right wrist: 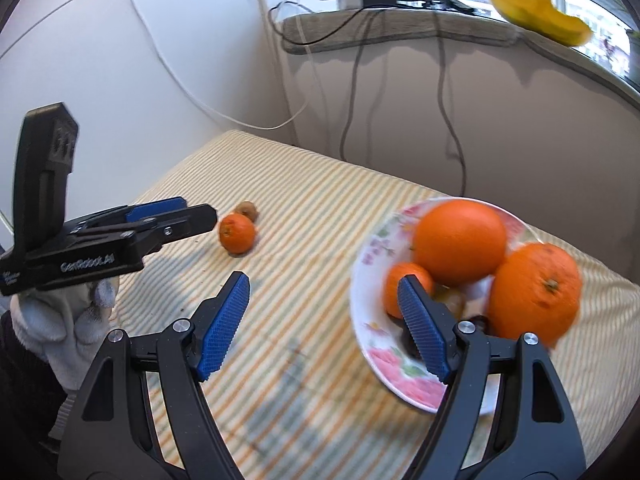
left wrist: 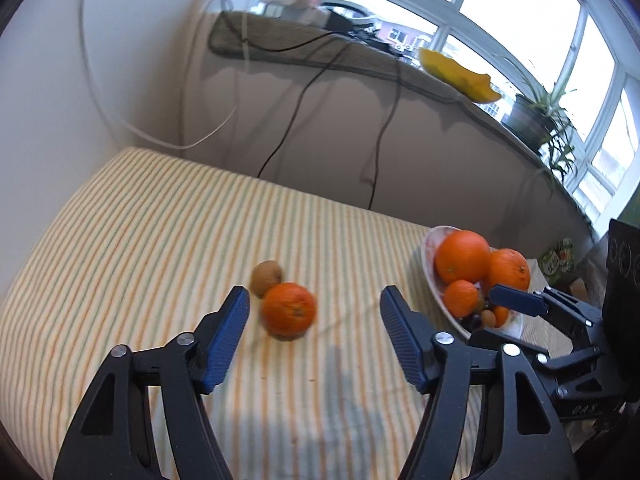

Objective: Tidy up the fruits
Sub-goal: 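Grasp the brown kiwi with the left gripper while the right gripper grasps the last tangerine, then lower the kiwi and tangerine onto the plate and open both grippers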

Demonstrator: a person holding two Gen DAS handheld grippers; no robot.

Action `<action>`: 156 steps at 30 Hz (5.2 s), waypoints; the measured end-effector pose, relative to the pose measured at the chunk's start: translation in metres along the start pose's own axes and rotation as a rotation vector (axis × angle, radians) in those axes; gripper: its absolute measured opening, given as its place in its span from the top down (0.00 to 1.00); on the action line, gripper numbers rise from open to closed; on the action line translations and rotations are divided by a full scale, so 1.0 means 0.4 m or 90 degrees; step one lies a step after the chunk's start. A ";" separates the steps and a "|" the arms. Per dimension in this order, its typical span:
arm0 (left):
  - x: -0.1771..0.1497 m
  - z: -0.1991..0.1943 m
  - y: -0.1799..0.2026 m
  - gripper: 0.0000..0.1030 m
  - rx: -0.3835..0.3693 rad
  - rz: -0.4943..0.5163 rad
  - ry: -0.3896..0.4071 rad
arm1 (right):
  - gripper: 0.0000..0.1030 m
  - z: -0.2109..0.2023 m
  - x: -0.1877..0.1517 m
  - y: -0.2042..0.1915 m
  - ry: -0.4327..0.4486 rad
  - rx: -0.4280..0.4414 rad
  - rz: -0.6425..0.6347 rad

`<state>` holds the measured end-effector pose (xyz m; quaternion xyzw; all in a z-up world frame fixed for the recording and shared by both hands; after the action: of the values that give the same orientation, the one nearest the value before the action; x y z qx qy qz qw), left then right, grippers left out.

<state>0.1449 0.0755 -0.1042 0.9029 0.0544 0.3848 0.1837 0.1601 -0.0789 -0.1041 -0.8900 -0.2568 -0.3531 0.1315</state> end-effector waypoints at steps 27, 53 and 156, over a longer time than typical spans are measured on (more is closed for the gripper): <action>0.044 0.120 -0.131 0.70 -0.083 -0.073 -0.134 | 0.41 0.252 0.056 -0.203 -0.070 0.092 -0.074; 0.046 0.157 -0.128 0.78 -0.076 -0.063 -0.142 | 0.60 0.281 0.051 -0.210 -0.089 0.100 -0.060; -0.056 0.126 0.368 0.70 -0.160 0.126 -0.111 | 0.41 -0.092 -0.145 0.175 0.016 -0.084 0.074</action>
<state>0.1589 -0.0808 -0.0965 0.9038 -0.0992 0.3246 0.2605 0.1422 -0.1736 -0.1218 -0.9058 -0.1788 -0.3720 0.0959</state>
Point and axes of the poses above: each gripper's, at about its wrist camera, not at the fingertips, and z roughly the way its jaws point, y to its right, x to its top, the point moved 4 cm from there along z, roughly the way its jaws point, and after that the axes turned 4 degrees about -x, right-handed, at the moved point
